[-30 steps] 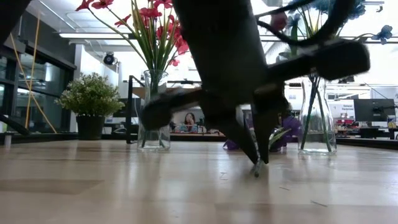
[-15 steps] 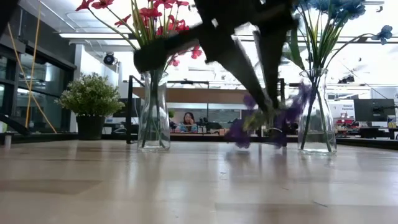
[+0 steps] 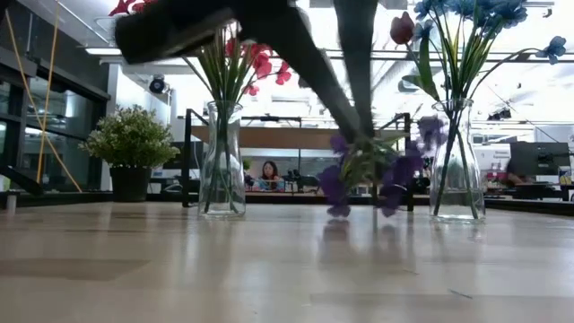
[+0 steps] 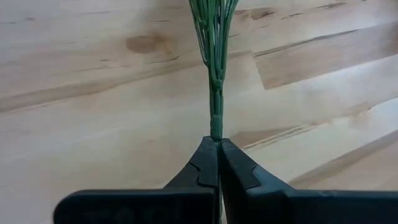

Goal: Pick and place flowers into a vace then onto a shelf
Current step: Put the violet flowers into the right transparent vase

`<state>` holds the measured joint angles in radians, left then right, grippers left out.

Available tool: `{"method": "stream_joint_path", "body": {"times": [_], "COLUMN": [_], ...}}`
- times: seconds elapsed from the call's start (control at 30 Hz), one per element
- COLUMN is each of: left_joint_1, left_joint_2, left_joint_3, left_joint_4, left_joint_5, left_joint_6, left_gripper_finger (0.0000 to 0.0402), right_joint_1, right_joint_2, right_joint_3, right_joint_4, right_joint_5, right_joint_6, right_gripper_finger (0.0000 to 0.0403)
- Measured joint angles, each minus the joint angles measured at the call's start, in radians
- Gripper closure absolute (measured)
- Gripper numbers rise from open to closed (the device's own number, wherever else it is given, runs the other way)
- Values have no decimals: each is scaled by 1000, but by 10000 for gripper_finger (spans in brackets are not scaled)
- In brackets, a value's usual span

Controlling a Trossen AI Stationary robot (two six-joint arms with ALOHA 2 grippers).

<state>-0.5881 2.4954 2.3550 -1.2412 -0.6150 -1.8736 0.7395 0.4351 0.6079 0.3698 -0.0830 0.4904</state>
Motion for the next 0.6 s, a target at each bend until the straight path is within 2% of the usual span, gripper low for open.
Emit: {"method": "stream_joint_path", "body": {"times": [0.37,0.6], "left_joint_1": [-74,-137], "left_joint_2": [-32,-81], "left_joint_3": [1,1], "left_joint_4": [-8,28], "left_joint_5": [-5,-135], "left_joint_6": [-74,-95], "left_gripper_finger": [371,371], "right_joint_1": [0,0], "right_joint_2": [0,0], "right_joint_3": [0,0], "right_joint_4": [1,2], "right_joint_5": [2,7], "right_joint_6": [0,-1], "right_gripper_finger": [219,219]}}
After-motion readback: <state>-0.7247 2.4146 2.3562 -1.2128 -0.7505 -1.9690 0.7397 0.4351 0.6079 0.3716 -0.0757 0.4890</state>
